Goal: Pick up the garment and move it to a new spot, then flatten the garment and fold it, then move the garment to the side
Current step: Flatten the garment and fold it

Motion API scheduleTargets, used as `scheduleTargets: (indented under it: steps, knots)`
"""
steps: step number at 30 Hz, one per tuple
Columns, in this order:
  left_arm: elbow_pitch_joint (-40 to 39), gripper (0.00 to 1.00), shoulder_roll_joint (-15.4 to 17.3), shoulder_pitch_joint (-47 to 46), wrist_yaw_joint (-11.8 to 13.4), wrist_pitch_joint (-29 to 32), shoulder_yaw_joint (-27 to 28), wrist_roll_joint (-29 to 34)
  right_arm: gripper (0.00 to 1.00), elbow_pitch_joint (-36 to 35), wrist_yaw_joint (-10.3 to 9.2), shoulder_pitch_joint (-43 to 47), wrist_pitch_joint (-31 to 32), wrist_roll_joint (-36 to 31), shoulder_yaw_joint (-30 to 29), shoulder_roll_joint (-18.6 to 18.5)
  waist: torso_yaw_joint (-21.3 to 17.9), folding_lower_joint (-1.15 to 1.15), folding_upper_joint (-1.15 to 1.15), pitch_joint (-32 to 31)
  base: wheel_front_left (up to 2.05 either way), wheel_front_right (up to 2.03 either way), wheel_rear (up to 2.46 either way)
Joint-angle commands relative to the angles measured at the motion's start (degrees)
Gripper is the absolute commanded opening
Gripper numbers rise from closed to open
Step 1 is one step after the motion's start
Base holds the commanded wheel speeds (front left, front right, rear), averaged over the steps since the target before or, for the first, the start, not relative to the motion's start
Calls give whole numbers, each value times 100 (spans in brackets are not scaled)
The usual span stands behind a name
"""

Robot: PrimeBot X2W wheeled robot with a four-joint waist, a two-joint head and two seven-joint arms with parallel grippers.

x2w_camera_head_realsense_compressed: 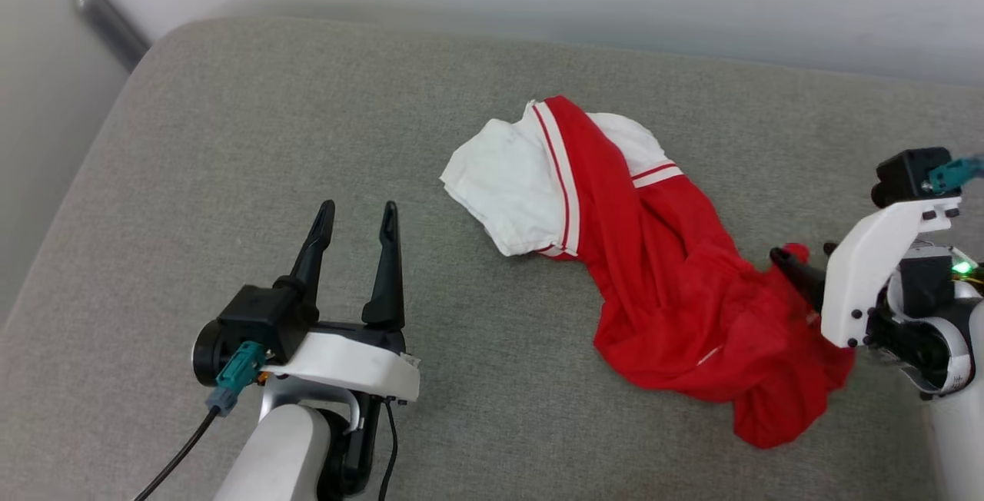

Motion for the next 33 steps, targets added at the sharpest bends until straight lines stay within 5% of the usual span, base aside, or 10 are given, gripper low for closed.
scheduleTargets:
  steps: [1,11,12,14,25,33]
  knots:
    - [5,100,-40,-77,-43,-33,6,57,100,78,-2,-116,303,74,70,-45,199,-1,0,196,0,0,0]
    - [64,100,-277,-227,-237,-42,138,237,100,933,-3,9,1160,401,729,-101,379,-1,0,466,0,0,0]
    - [77,100,-298,-235,-253,-42,154,248,57,1047,-3,42,1185,437,778,-58,379,-1,0,468,0,0,0]
    - [127,100,-314,-230,-284,-38,189,294,0,1210,-3,91,1235,491,912,-71,376,-1,0,451,0,0,0]
    - [329,100,-204,134,-311,-38,409,406,0,322,-2,-152,196,491,1351,-406,-119,-1,0,-198,0,0,0]
    - [367,100,-50,471,-206,45,502,342,0,-656,-2,896,40,352,843,-404,-676,-1,0,-690,0,0,0]
